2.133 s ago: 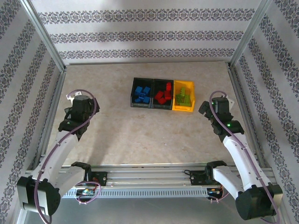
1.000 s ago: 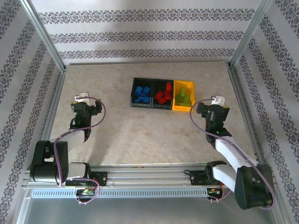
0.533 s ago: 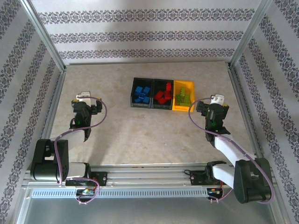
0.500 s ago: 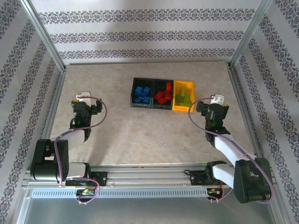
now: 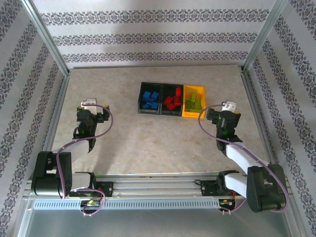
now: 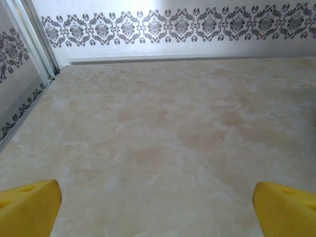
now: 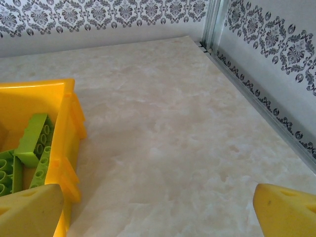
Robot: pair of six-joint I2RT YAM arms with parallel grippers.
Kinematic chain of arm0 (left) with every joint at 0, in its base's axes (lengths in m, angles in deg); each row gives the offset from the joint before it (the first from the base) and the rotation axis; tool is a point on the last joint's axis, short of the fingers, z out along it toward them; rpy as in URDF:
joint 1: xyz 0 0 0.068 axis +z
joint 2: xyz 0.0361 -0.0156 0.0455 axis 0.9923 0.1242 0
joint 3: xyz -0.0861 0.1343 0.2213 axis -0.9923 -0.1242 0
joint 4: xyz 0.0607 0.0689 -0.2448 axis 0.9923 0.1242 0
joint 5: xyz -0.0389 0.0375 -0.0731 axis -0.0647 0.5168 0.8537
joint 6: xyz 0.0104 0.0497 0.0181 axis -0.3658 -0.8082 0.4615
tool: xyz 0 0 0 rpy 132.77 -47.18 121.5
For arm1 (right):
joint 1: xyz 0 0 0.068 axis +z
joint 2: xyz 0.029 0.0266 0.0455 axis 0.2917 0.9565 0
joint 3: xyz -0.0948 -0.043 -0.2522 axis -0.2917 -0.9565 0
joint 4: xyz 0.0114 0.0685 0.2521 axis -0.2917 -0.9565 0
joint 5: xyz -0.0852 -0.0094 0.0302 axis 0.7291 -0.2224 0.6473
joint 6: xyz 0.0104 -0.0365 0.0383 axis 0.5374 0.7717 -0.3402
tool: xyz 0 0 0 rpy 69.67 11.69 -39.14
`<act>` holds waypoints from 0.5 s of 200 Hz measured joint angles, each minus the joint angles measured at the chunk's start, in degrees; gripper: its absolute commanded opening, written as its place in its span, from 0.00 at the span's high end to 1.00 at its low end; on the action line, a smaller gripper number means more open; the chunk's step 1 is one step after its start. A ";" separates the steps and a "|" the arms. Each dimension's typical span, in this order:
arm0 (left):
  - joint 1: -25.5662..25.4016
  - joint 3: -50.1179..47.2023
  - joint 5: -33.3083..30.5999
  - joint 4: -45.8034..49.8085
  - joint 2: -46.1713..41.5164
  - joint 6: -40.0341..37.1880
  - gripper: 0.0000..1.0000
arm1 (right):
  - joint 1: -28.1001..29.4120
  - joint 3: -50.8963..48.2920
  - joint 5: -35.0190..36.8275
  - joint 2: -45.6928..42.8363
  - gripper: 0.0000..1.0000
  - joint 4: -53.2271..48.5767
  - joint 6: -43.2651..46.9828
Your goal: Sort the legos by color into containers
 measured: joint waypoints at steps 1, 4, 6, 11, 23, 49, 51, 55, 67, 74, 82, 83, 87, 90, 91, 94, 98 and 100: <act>0.00 0.00 0.04 -0.02 0.00 0.02 0.00 | 0.00 0.00 0.00 0.00 0.02 0.00 0.00; 0.00 0.00 0.17 -0.02 -0.02 0.04 0.00 | 0.00 0.00 0.00 0.00 0.02 0.00 0.00; 0.00 -0.04 0.31 -0.02 -0.02 0.09 0.00 | 0.00 -0.09 -0.02 0.00 0.02 0.02 0.00; 0.00 -0.13 0.52 -0.09 -0.07 0.15 0.00 | 0.00 -0.37 -0.04 -0.02 0.02 0.46 0.00; 0.00 -0.90 1.11 -0.57 -0.04 0.52 0.00 | 0.00 -1.38 -0.09 -0.42 0.02 0.79 0.00; 0.00 -3.56 1.77 -2.75 1.36 1.62 0.00 | 0.00 -3.10 -0.09 -1.33 0.02 0.76 0.02; 0.00 -3.69 1.81 -2.82 1.57 1.66 0.00 | 0.00 -3.15 -0.09 -1.42 0.02 0.76 0.02; 0.00 -3.78 2.01 -2.91 1.99 1.77 0.00 | 0.00 -3.26 -0.11 -1.57 0.02 0.76 0.02; -0.02 -3.82 2.64 -3.28 3.58 1.79 0.00 | 0.00 -3.39 -0.24 -1.90 0.02 0.81 0.04; -0.04 -3.82 2.80 -3.91 4.48 1.77 0.00 | 0.00 -3.41 -0.28 -1.99 0.02 0.87 0.04; -0.07 -3.65 2.86 -4.35 5.49 1.77 0.00 | 0.00 -3.43 -0.33 -1.99 0.02 0.90 0.04; -0.07 -3.56 2.86 -4.35 5.66 1.77 0.00 | 0.00 -3.43 -0.39 -1.99 0.02 0.90 0.04; -0.09 -3.37 2.95 -4.42 6.27 1.75 0.00 | 0.00 -3.45 -0.46 -1.99 0.02 0.90 0.04; -0.13 -3.17 3.02 -4.52 6.78 1.75 0.00 | 0.00 -3.48 -0.46 -1.99 0.02 0.94 0.04; -0.15 -3.13 3.04 -4.55 6.86 1.73 0.00 | 0.00 -3.50 -0.46 -1.99 0.02 0.98 0.04; -0.17 -2.84 3.10 -4.70 7.56 1.70 0.00 | 0.00 -3.54 -0.46 -1.99 0.02 1.05 0.04; -0.24 -2.62 3.10 -5.09 8.26 1.62 0.00 | 0.00 -3.61 -0.48 -1.99 0.02 1.25 0.04; -0.35 -2.47 3.10 -5.35 8.72 1.55 0.00 | 0.00 -3.65 -0.50 -1.97 0.02 1.36 0.04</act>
